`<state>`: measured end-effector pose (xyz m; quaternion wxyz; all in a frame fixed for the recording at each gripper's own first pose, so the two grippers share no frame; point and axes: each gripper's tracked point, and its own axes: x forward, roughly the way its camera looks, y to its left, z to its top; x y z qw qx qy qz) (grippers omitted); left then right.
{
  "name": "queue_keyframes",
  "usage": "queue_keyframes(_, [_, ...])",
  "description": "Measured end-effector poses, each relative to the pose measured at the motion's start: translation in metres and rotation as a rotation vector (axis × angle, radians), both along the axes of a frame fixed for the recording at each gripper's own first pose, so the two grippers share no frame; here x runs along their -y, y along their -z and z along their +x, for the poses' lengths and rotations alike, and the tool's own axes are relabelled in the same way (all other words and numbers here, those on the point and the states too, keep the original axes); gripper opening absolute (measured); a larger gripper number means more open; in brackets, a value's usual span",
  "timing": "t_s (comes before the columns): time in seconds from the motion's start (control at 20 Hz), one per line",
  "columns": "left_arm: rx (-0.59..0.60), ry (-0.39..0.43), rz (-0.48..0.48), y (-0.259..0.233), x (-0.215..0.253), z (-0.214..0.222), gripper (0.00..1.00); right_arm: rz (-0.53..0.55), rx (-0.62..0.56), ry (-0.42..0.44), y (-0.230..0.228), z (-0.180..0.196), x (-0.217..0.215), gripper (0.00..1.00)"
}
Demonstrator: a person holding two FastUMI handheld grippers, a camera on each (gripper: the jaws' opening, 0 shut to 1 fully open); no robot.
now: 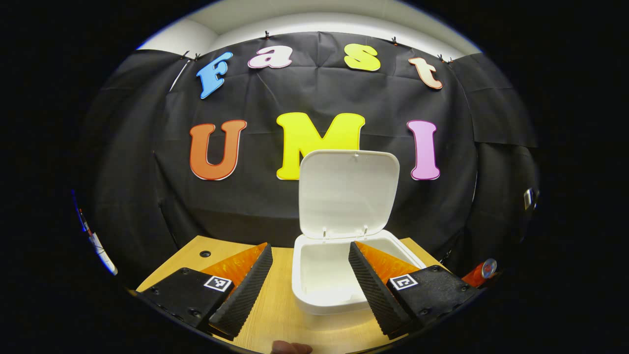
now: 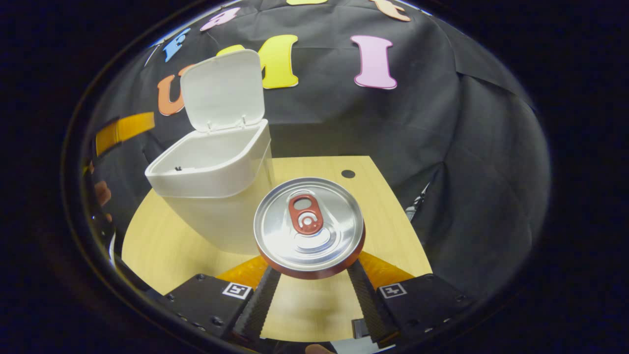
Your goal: Press the lid of the desktop garbage bin to open it, pick up the crumpled paper on the desktop and throw it into the bin, then pick up the pop can on the desktop and drop it into the bin, and finally close the garbage bin lid.
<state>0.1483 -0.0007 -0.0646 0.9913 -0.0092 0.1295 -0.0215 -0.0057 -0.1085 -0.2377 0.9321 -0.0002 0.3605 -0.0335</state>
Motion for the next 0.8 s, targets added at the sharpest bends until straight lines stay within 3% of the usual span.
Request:
queue_keyframes(0.25, [-0.026, -0.05, 0.012, 0.017, -0.032, -0.041, 1.0, -0.03, 0.0, -0.034, -0.033, 0.012, 0.004, 0.78])
queue_keyframes(0.5, [-0.057, -0.164, 0.011, 0.025, -0.075, -0.074, 1.0, -0.029, 0.043, -0.082, -0.086, 0.052, -0.004, 0.78])
queue_keyframes(0.8, [-0.055, -0.317, 0.025, 0.013, -0.129, -0.106, 1.0, -0.02, 0.116, -0.215, -0.133, 0.1, -0.066, 0.78])
